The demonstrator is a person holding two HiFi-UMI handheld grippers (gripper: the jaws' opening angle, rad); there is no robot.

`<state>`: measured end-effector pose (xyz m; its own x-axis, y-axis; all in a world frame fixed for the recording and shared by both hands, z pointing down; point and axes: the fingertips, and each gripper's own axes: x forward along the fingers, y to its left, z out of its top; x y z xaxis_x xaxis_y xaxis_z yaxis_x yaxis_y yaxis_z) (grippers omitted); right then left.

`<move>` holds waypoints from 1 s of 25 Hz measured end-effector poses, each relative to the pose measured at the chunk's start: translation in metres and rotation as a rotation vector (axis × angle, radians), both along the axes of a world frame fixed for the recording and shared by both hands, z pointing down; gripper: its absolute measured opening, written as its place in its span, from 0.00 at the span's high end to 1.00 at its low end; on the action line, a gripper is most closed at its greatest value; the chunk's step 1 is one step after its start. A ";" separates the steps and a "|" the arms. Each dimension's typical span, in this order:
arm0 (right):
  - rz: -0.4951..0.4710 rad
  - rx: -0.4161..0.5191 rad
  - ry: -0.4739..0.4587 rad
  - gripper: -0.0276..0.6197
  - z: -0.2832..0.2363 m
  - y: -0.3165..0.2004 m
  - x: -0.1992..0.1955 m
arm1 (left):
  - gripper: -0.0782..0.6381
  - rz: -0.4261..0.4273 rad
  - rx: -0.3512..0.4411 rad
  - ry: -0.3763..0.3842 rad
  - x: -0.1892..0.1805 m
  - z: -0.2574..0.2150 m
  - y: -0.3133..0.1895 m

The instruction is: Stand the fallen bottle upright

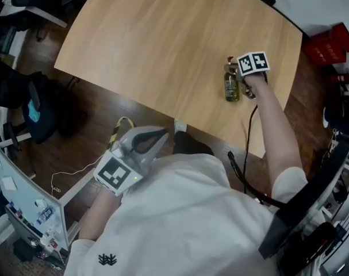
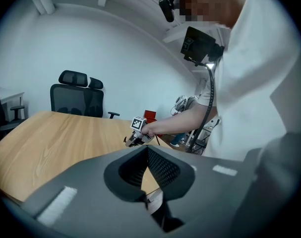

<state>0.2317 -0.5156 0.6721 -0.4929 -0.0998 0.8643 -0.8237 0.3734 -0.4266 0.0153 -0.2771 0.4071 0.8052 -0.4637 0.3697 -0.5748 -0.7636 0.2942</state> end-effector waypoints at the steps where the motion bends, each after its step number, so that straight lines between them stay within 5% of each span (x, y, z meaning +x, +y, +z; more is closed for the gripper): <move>1: 0.002 0.052 -0.002 0.75 -0.009 0.000 -0.001 | 0.89 0.003 -0.001 0.000 0.000 0.001 0.000; 7: 0.021 0.423 0.015 0.76 -0.080 0.014 0.003 | 0.89 0.041 0.014 0.010 0.003 -0.001 0.003; 14: 0.018 0.724 0.101 0.76 -0.113 0.073 0.009 | 0.89 0.108 0.044 0.021 0.008 -0.005 0.016; 20: 0.071 0.842 0.185 0.76 -0.111 0.098 0.017 | 0.89 0.139 0.083 0.017 0.000 -0.009 0.036; 25: 0.091 0.842 0.233 0.71 -0.103 0.087 0.027 | 0.89 0.145 0.140 0.030 -0.019 -0.021 0.064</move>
